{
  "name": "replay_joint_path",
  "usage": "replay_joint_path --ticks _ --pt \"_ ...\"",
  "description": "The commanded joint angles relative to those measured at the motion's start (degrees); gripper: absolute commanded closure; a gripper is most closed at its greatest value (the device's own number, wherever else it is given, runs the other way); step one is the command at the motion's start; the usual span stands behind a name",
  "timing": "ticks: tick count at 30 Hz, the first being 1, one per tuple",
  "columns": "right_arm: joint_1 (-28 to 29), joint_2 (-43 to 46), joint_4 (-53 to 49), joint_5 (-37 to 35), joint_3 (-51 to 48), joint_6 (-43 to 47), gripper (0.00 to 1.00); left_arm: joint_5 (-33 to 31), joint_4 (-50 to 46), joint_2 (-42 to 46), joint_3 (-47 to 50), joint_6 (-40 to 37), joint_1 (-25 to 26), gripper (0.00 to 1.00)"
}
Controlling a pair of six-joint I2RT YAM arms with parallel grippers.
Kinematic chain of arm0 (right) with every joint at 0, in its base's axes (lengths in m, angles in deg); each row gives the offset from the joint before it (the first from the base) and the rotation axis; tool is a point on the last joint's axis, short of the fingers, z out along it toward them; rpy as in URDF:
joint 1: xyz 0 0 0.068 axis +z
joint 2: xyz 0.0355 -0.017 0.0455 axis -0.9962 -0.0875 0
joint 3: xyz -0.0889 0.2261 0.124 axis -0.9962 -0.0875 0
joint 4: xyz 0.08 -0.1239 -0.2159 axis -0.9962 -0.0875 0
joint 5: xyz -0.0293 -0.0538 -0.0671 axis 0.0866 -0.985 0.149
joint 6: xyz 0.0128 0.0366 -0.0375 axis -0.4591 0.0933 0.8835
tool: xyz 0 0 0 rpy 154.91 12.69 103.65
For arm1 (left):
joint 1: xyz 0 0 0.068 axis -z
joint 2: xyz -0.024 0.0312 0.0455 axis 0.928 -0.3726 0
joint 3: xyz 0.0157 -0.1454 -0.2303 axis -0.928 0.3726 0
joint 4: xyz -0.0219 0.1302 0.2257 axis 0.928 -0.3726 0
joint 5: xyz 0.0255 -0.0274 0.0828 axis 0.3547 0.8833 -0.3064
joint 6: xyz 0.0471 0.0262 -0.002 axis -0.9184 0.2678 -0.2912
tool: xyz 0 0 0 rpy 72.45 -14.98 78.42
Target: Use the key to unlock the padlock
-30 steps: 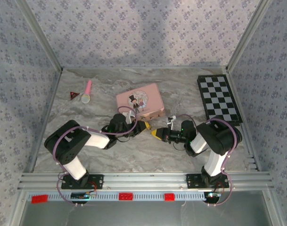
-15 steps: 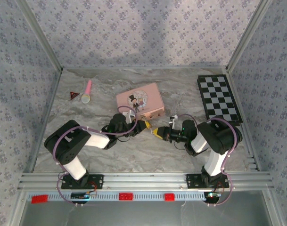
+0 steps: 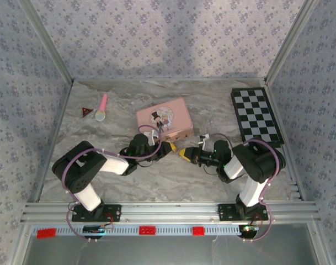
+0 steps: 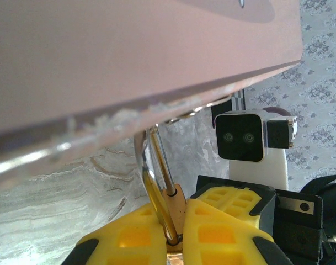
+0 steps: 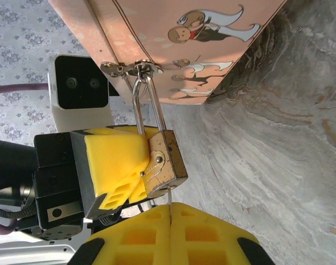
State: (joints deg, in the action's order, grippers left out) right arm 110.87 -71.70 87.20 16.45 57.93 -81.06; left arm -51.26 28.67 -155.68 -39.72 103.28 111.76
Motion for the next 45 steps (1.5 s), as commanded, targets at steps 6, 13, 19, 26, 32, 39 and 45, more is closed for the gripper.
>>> replay_joint_path --ticks 6,13,19,26,32,39,45 --pt "1.3 -0.2 1.4 -3.7 1.9 -1.0 1.0 1.6 7.8 2.0 -2.3 3.7 3.1 1.0" --pt "2.5 1.8 1.3 -6.2 1.8 -2.7 1.0 -1.7 8.9 2.8 -1.8 4.9 4.1 1.0" --pt "1.9 2.0 1.4 -8.9 0.7 -3.8 1.0 -1.8 9.7 3.4 -1.6 5.1 4.5 1.0" --pt "1.6 1.7 1.4 -10.2 0.9 -6.5 1.0 -2.2 11.2 3.3 -1.4 5.4 5.2 1.0" --pt "1.2 1.9 1.3 -10.2 0.8 -10.0 1.0 -2.9 13.3 3.1 -0.8 6.1 5.5 1.0" --pt "1.2 1.2 1.4 -11.3 0.4 -14.2 1.0 -4.0 15.4 3.3 -0.3 6.6 5.8 1.0" --pt "1.2 1.7 1.4 -12.6 -0.3 -15.6 1.0 -4.3 17.2 3.5 -0.5 7.5 6.1 1.0"
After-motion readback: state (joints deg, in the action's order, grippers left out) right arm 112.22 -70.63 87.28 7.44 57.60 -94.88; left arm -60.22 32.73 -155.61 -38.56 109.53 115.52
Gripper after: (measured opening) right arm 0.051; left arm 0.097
